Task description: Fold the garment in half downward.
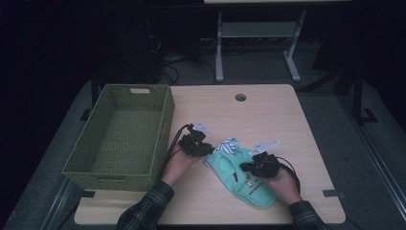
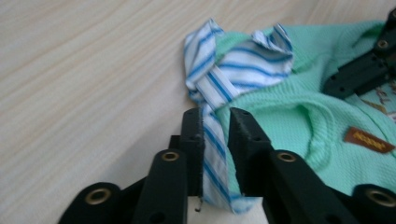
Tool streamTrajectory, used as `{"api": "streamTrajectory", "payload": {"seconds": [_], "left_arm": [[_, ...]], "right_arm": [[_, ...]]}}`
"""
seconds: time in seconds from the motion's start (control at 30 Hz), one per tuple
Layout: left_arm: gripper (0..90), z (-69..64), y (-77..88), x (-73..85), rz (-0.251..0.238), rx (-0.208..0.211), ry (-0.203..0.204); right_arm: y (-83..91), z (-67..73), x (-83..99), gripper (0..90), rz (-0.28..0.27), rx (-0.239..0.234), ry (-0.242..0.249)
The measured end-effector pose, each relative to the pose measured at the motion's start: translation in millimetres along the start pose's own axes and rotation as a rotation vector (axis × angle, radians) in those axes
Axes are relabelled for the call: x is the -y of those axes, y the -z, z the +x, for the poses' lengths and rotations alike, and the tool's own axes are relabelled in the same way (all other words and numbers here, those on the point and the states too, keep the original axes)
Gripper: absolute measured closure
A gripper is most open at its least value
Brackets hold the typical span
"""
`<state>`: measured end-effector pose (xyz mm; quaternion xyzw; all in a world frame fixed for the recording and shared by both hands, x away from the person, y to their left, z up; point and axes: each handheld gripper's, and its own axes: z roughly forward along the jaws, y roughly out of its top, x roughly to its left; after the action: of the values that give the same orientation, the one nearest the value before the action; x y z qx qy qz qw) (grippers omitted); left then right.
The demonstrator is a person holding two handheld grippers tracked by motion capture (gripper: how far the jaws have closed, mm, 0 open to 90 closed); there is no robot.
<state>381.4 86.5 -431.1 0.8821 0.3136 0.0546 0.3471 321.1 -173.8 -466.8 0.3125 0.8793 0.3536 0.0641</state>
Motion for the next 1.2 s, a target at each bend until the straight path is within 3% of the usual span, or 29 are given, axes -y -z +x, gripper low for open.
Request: {"api": "streamTrajectory", "payload": {"seconds": [0.07,0.17,0.33,0.37,0.5,0.67,0.87,1.0,1.07,1.2], "left_arm": [[70.7,2.3,-3.1,-2.6,-0.002,-0.005,0.004],[65.0,6.1,-10.9,-5.1,-0.005,0.021,0.039],[56.7,5.2,-22.1,-2.2,0.045,0.040,0.010],[55.2,3.7,-24.5,-1.7,0.039,0.041,0.027],[51.1,1.2,-31.7,0.5,0.070,0.049,0.018],[49.5,-4.0,-32.8,0.6,0.096,0.020,-0.031],[68.3,-7.2,-32.4,0.2,0.107,0.030,-0.050],[79.6,-6.1,-33.1,0.6,0.106,0.069,-0.034],[82.2,-6.5,-33.4,0.2,0.097,0.075,-0.009],[83.8,-1.4,-27.9,-0.5,0.083,0.078,-0.006]], "right_arm": [[0.1,0.3,0.6,89.8,-0.003,0.003,0.008],[0.1,0.8,1.3,89.9,-0.008,0.010,0.018],[0.0,2.1,1.0,89.9,-0.007,0.013,0.016],[0.0,2.0,1.0,89.8,-0.007,0.013,0.016],[0.2,1.8,0.9,89.9,-0.004,0.012,0.018],[0.0,2.7,0.6,89.9,-0.003,0.017,0.022],[-0.1,2.7,0.5,89.8,-0.003,0.015,0.022],[0.2,3.1,0.1,89.9,0.003,0.021,0.028],[0.2,3.7,-0.2,89.8,0.006,0.021,0.025],[0.0,4.1,-1.2,89.8,0.011,0.023,0.025]]}}
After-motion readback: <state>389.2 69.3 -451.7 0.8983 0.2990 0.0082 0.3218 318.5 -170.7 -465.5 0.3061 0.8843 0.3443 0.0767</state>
